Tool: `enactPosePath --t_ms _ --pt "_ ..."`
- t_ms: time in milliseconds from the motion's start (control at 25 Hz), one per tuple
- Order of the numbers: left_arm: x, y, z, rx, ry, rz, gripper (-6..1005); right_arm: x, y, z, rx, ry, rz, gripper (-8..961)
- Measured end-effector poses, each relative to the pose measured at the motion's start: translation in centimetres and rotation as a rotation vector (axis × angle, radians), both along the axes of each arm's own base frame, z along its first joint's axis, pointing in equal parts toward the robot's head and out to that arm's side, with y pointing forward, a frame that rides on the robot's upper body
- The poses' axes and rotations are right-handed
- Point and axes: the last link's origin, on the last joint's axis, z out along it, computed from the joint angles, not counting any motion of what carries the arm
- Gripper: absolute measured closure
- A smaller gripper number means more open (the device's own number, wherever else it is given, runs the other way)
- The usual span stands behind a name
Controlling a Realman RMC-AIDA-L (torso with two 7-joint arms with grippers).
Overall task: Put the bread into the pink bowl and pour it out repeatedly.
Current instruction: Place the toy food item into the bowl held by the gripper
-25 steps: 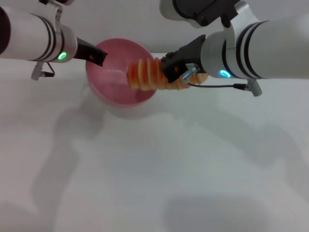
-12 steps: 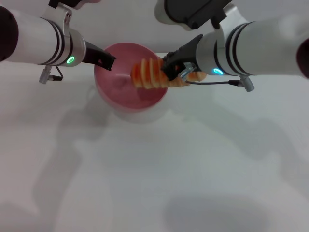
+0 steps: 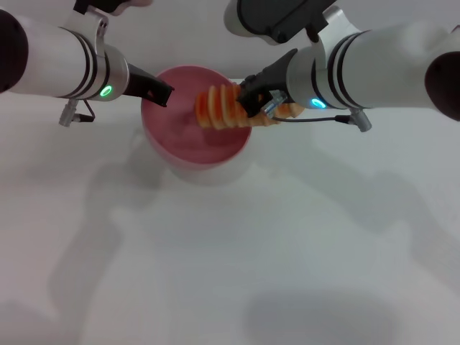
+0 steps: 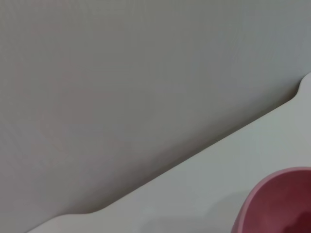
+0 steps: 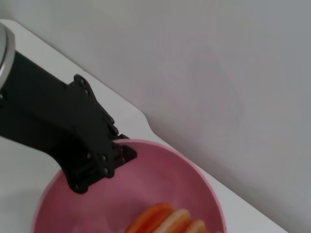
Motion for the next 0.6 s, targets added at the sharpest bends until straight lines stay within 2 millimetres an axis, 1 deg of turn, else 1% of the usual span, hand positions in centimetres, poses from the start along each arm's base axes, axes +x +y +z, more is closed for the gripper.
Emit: enactPosePath --t_ms 280,440,600 --pt "0.5 -0.3 -0.6 -0.019 -0.018 -0.009 952 0.0 0.3 -0.6 -0.006 -0.003 0.01 932" --pt "0.8 -0.3 -0.6 -0.02 -0.02 -0.022 952 -0.4 -0.2 -1.1 -0.02 -0.006 0.036 938" --pt "1.2 -0.4 -0.6 -0.023 -0.032 -0.03 952 -0.5 -0.4 -1.3 -0.021 0.002 0.041 917"
